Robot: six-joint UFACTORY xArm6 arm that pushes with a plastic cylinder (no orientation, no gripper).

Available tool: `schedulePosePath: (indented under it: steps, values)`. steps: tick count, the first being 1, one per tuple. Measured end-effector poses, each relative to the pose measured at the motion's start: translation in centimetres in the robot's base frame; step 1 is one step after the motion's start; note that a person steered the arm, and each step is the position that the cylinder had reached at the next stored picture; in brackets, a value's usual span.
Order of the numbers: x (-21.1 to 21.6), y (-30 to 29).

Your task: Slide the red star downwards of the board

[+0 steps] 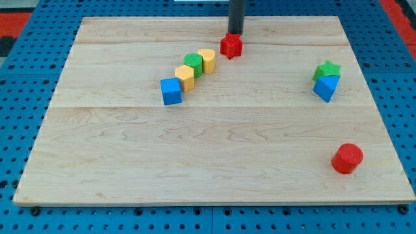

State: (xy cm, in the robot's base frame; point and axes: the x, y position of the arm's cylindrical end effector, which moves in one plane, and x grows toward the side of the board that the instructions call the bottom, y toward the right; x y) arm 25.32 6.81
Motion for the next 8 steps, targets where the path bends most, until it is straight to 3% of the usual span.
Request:
schedulePosePath:
  steps: [2,3,5,8]
  values:
    - [7.4,2.1]
    - [8.3,2.8]
    - [-1.2,3.1]
    - [1.2,-1.5]
